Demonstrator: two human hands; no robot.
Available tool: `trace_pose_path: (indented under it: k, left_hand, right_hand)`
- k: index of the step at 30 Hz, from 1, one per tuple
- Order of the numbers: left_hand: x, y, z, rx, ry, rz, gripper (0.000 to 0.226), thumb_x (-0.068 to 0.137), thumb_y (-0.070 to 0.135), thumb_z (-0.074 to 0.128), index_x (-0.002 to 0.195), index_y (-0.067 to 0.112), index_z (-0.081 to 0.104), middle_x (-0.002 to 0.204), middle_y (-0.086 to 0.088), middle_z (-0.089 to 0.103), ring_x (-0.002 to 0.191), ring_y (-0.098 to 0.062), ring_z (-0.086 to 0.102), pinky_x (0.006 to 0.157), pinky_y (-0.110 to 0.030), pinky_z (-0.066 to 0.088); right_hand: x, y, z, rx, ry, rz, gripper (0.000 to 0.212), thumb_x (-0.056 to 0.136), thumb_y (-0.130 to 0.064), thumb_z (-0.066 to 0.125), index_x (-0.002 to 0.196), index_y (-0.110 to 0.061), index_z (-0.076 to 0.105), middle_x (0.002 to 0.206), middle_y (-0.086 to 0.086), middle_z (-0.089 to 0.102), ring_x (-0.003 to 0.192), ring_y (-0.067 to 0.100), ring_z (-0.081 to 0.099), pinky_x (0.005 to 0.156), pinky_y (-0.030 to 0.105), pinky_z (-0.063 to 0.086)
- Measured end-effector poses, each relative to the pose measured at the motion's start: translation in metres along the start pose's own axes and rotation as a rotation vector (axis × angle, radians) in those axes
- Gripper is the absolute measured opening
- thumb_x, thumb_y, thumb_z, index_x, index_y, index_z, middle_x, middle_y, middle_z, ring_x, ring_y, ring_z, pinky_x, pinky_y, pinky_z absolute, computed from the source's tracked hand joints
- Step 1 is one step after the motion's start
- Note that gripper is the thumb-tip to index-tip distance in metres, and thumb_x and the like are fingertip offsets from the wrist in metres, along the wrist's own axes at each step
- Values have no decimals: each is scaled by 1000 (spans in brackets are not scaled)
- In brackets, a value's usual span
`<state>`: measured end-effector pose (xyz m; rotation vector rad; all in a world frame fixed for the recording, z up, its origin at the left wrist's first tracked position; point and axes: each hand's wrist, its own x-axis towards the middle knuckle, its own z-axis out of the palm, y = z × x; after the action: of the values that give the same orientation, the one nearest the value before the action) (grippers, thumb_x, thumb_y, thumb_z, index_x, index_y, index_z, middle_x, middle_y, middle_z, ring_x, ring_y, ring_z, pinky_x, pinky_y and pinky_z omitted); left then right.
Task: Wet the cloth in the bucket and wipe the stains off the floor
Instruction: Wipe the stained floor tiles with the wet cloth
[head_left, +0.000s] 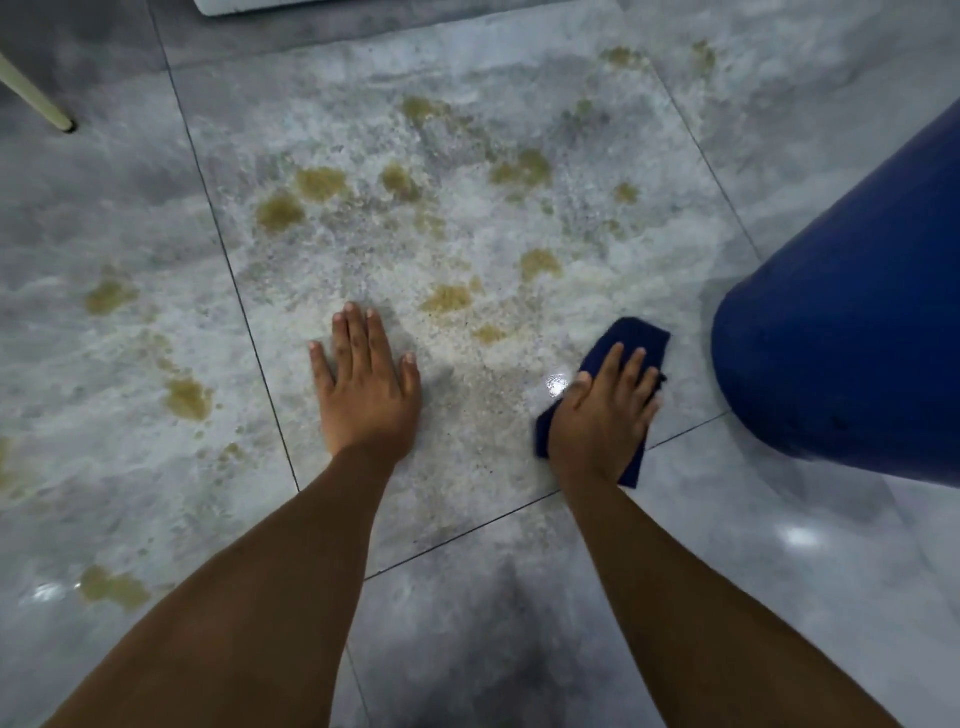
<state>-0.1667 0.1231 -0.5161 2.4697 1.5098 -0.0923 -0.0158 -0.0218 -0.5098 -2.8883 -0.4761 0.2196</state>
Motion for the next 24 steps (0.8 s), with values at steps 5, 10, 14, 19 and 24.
trace_pose_path:
  k: [5, 10, 14, 19, 24]
  left_hand:
    - [1, 0, 1, 3, 25, -1, 65, 98, 45, 11, 152, 10, -4, 161, -8, -7, 147, -18, -13, 118, -45, -7]
    - [1, 0, 2, -6, 17, 3, 66, 99, 45, 12, 152, 10, -3, 161, -7, -7, 147, -18, -12, 118, -45, -8]
    - [1, 1, 0, -4, 19, 1, 66, 99, 45, 11, 152, 10, -3, 161, -7, -7, 147, -17, -13, 118, -46, -7]
    - [1, -1, 3, 2, 36, 1, 66, 99, 45, 13, 152, 9, -1, 161, -8, -4, 147, -18, -11, 118, -45, -7]
    - [2, 0, 2, 2, 26, 1, 66, 98, 45, 12, 152, 10, -2, 161, -8, -5, 147, -18, -12, 118, -45, -8]
  right_hand:
    - [58, -15, -2, -85, -44, -175, 55, 102, -34, 23, 153, -18, 13, 161, 5, 7, 148, 26, 3, 119, 42, -1]
    - [37, 18, -8, 34, 70, 186, 55, 102, -32, 26, 153, -13, 16, 161, 8, 9, 147, 29, 5, 118, 44, 0]
    - [-34, -20, 5, 68, 49, 99, 57, 99, -30, 31, 150, -6, 24, 158, 17, 19, 145, 37, 13, 116, 49, 6]
    - [12, -42, 10, 0, -51, -164, 57, 101, -32, 28, 153, -12, 16, 161, 10, 9, 147, 30, 5, 118, 44, 0]
    - [27, 30, -10, 42, 72, 178, 56, 102, -32, 26, 152, -9, 18, 160, 13, 13, 146, 33, 8, 117, 45, 3]
